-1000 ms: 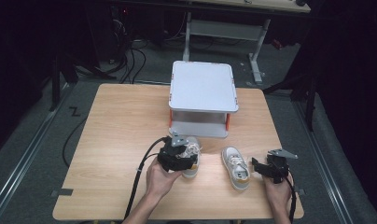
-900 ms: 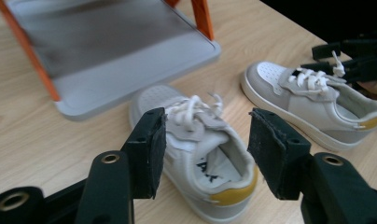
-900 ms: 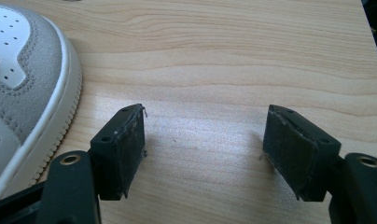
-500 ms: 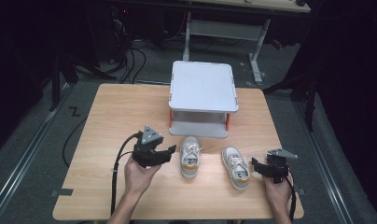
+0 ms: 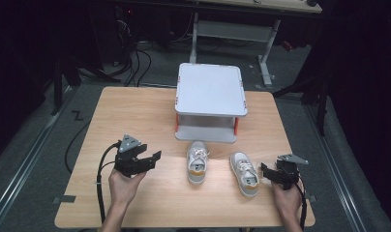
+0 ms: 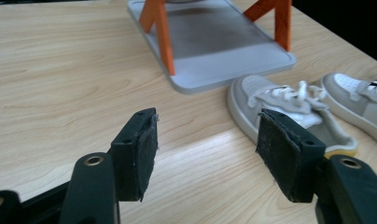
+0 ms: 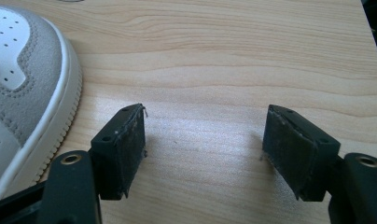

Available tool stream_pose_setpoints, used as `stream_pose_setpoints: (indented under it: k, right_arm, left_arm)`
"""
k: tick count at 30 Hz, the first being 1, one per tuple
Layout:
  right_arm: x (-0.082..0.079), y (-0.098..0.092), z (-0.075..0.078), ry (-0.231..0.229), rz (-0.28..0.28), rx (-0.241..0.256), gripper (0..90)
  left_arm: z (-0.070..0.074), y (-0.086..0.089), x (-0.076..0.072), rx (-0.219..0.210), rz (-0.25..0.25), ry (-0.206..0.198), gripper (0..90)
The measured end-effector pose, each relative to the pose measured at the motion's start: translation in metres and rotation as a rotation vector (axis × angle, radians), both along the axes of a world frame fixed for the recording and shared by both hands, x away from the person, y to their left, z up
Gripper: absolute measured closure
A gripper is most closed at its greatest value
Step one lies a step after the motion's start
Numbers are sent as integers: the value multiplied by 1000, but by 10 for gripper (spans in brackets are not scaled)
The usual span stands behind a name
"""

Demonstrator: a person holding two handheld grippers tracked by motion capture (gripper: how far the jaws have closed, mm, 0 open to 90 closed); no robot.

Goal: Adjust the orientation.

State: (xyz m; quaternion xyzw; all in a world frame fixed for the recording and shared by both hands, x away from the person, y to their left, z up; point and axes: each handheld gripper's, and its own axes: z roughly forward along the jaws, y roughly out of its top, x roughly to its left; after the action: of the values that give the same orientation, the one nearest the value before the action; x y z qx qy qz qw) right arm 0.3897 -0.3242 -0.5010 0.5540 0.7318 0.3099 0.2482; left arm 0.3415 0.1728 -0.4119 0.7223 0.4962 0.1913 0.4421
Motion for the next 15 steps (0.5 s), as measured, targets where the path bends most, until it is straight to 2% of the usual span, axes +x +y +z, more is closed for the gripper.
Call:
stream_pose_setpoints:
  k: [3, 4, 6, 7, 15]
  right_arm:
    - [0, 1, 0, 1, -9, 1, 297]
    - [0, 1, 0, 1, -9, 1, 297]
    - [0, 2, 0, -2, -15, 0, 299]
    - [0, 2, 0, -1, -20, 0, 300]
    - [0, 3, 0, 0, -26, 0, 302]
  left_arm:
    - [-12, 9, 0, 1, 33, 11, 383]
    - [-12, 9, 0, 1, 33, 11, 383]
    - [-21, 12, 2, -6, 43, 25, 382]
    - [-27, 13, 3, 1, 51, 37, 382]
    - [-48, 10, 8, 47, 66, 57, 372]
